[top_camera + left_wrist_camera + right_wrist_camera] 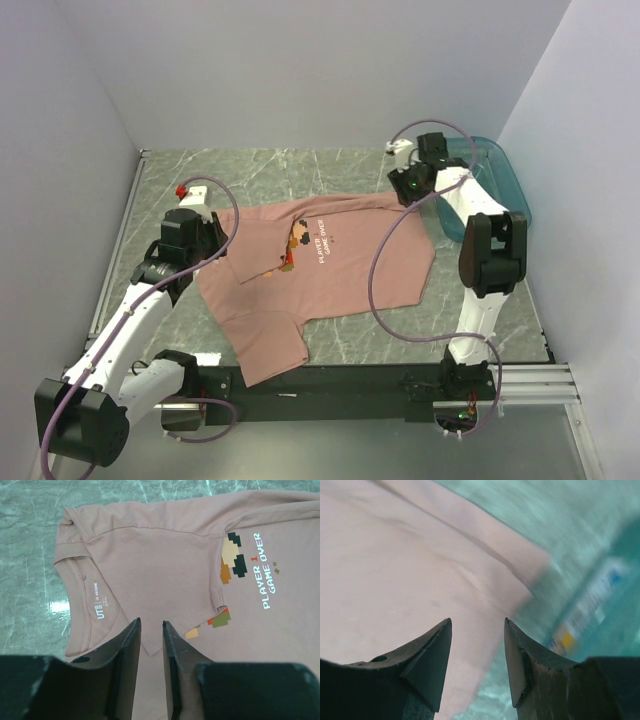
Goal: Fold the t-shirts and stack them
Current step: Fold the tshirt
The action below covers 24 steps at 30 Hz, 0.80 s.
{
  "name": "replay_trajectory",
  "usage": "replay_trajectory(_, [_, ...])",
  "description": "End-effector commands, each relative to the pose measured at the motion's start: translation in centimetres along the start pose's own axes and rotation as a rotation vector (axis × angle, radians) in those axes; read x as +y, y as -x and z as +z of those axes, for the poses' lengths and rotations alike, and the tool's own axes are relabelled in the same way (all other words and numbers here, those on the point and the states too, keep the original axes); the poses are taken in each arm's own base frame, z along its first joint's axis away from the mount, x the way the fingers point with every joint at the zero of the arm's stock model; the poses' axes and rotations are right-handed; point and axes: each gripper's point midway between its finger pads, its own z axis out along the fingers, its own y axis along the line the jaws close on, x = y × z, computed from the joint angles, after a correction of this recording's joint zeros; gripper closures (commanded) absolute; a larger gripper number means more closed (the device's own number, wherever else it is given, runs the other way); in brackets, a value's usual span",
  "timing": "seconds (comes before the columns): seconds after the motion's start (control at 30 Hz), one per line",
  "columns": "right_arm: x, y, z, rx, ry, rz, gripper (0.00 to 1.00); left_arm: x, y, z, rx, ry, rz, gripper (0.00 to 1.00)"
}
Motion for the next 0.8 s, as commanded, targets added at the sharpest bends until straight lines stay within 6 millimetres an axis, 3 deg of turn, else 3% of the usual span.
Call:
replay_trajectory(0.0, [5.6, 2.9, -0.3, -0.035, 0.163, -0.226, 0.46, -0.8, 1.8, -0.3, -0.053, -0.036, 0.01, 0.69])
replay_trajectory(0.1, [7.2, 4.0, 1.5, -0.006, 0.149, -0.341, 0.46, -0.9, 1.9, -0.4, -0.06, -0.038, 0.012, 0.69])
replay_trajectory(0.13, [7.2, 5.2, 1.5, -0.019, 0.14, -0.365, 0.45, -0.8, 1.9, -0.4, -0.061, -0.035, 0.011, 0.69])
replay_trajectory(0.23, [7.8, 6.0, 3.0, -0.001, 0.128, -0.386, 0.45, -0.8, 1.9, -0.4, -0.061, -0.035, 0.013, 0.68])
replay_trajectory(0.3, [7.8, 8.0, 3.3, -0.022, 0.108, -0.4, 0.45, -0.7, 2.0, -0.4, -0.061, -0.033, 0.014, 0.68])
replay_trajectory(0.43, [7.8, 8.3, 4.7, 0.008, 0.096, -0.417, 0.45, -0.9, 2.0, -0.3, -0.058, -0.039, 0.016, 0.68])
replay_trajectory(0.77, [8.5, 6.8, 7.3, 0.058, 0.117, -0.43, 0.46, -0.9, 1.9, -0.3, -0.055, -0.044, 0.019, 0.68])
